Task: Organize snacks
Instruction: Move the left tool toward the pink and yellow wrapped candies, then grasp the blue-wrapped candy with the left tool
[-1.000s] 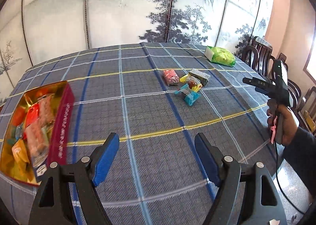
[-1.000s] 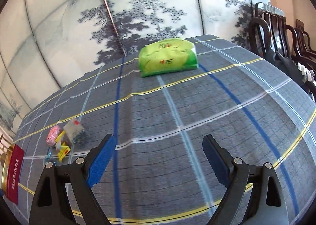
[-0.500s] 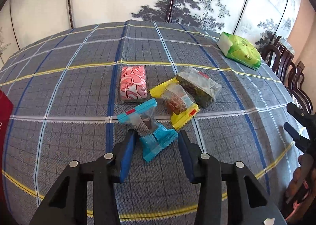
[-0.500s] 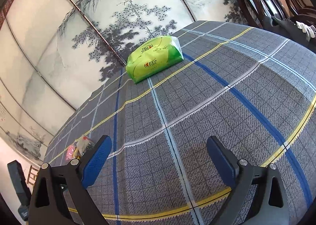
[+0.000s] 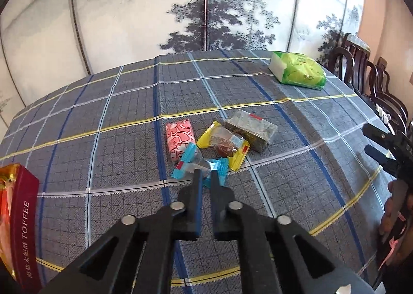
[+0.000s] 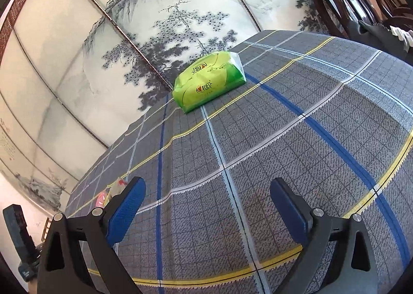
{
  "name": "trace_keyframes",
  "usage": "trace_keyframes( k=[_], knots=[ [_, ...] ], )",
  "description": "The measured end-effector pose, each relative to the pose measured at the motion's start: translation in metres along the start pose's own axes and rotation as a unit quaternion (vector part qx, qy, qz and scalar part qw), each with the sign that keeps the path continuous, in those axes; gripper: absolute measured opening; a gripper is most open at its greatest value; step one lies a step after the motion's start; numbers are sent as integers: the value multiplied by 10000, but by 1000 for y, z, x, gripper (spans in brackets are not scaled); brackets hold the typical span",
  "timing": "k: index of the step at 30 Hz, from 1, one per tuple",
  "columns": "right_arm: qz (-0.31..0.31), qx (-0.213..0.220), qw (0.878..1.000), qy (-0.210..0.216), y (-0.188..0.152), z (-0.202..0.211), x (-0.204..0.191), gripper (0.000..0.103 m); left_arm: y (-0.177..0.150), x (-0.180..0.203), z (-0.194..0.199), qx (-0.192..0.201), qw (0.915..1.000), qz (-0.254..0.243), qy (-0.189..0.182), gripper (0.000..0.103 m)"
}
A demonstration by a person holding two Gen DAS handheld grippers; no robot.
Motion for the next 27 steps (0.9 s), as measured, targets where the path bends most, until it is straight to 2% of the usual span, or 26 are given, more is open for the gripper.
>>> trace_keyframes(
  k=[2, 3, 6, 9, 11, 12, 14, 15, 17, 21, 27],
  knots=[
    [28, -13, 10000, 25, 0, 0, -2, 97, 3, -9, -6, 71, 9989, 410, 203, 88],
    [33, -8, 10000, 40, 0, 1, -3, 97, 6, -9, -7, 167, 9988, 422, 181, 84],
    [7, -31, 10000, 45, 0, 0, -3, 97, 9, -1, -18, 185, 9992, -147, 325, 76],
    [20, -50, 10000, 42, 0, -1, -3, 97, 2, 1, -36, -162, 9992, -364, 92, 70],
    [15, -45, 10000, 37, 0, -1, -3, 97, 0, 3, -43, -229, 9987, -444, -129, 66],
    [15, -42, 10000, 37, 0, -2, -4, 97, -1, 5, -45, -234, 9980, -538, -220, 47],
    [18, -53, 10000, 26, -1, -2, -3, 97, -4, 7, -47, -276, 9969, -653, -343, 25],
    [23, -63, 10000, 17, -1, -3, -4, 97, -5, 7, -47, -308, 9969, -585, -432, 20],
    [35, -70, 10000, 18, -1, -3, -4, 97, -6, 9, -41, -277, 9964, -525, -605, 19],
    [32, -69, 10000, 20, -1, -4, -4, 97, -2, 10, -16, -11, 9963, -532, -669, 19],
    [31, -71, 10000, 14, -1, -4, -4, 97, 13, -2, 22, 178, 9976, -475, -479, 19]
  ],
)
Point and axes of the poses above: each gripper's, at about its wrist camera, not at the fingertips, and z roughly against the way its jaws point, x to its right, y to its top, the point moved 7 cm from there along -z, roughly the way its jaws point, and after that the axes turned 8 degrees about x, right-handed, at the moved point
